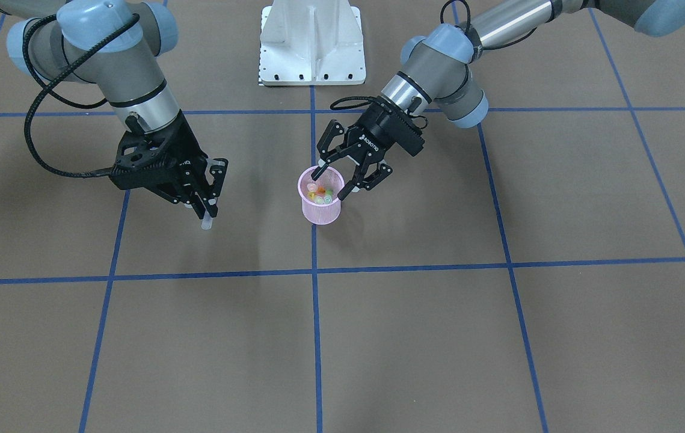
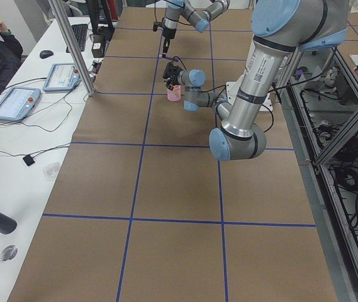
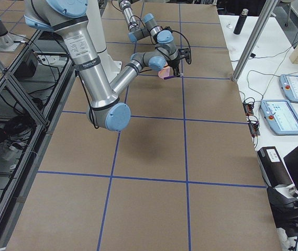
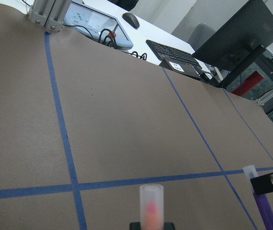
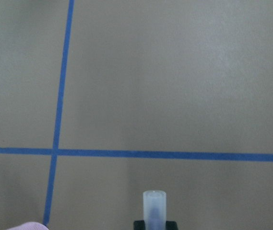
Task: Collect pens into pen holder
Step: 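Drop the orange marker into the cup with the left gripper while the right lifts purple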
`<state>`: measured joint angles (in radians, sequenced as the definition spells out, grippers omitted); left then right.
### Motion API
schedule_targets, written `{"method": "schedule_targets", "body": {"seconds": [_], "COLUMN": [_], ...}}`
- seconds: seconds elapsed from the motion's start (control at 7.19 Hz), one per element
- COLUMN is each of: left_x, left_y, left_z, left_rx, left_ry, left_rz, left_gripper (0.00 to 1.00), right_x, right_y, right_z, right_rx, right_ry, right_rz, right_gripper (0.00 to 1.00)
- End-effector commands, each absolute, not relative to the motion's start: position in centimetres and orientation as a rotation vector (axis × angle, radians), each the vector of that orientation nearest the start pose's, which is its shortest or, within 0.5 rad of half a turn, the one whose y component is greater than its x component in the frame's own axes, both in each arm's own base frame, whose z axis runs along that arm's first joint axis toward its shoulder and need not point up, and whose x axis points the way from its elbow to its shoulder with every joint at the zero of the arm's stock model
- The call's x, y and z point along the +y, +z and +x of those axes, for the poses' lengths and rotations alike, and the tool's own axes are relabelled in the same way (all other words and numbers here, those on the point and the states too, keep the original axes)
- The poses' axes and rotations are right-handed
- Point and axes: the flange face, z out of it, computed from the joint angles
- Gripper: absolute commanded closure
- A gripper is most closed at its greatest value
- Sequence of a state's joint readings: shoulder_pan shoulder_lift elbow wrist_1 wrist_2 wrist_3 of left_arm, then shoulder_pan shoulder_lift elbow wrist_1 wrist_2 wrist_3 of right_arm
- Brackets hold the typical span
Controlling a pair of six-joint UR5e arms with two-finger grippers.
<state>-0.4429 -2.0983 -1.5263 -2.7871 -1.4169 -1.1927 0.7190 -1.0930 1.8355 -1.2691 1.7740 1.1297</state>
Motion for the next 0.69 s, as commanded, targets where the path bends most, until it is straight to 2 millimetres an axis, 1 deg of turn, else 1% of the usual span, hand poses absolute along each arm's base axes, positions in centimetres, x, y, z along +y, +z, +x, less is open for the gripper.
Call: {"method": "schedule_targets", "body": {"seconds": [0.0, 0.14, 0.28, 0.42, 0.56], "left_x": [-40.6, -42.3, -45.6, -50.0, -53.7], "left_y": [21.2, 21.9, 23.1, 24.5, 25.5], "left_z": [50.4, 49.0, 46.2, 41.5, 36.3], "left_rx": [1.561, 1.533, 1.494, 1.421, 1.380], "left_ry": [-0.150, -0.128, -0.094, -0.030, -0.005], "left_rz": [0.770, 0.707, 0.600, 0.435, 0.306], "left_gripper": [0.00, 0.00, 0.00, 0.01, 0.01], "right_x": [-49.1, -47.8, -46.6, -46.1, -45.4], "right_y": [21.6, 20.9, 20.8, 20.1, 18.8], "right_z": [-38.6, -40.2, -41.5, -41.8, -42.5], "right_rx": [-1.033, -1.058, -1.067, -1.075, -1.082], "right_ry": [0.193, 0.214, 0.223, 0.229, 0.243], "right_rz": [0.607, 0.696, 0.742, 0.759, 0.797], "right_gripper": [1.00, 1.00, 1.00, 1.00, 1.00]}}
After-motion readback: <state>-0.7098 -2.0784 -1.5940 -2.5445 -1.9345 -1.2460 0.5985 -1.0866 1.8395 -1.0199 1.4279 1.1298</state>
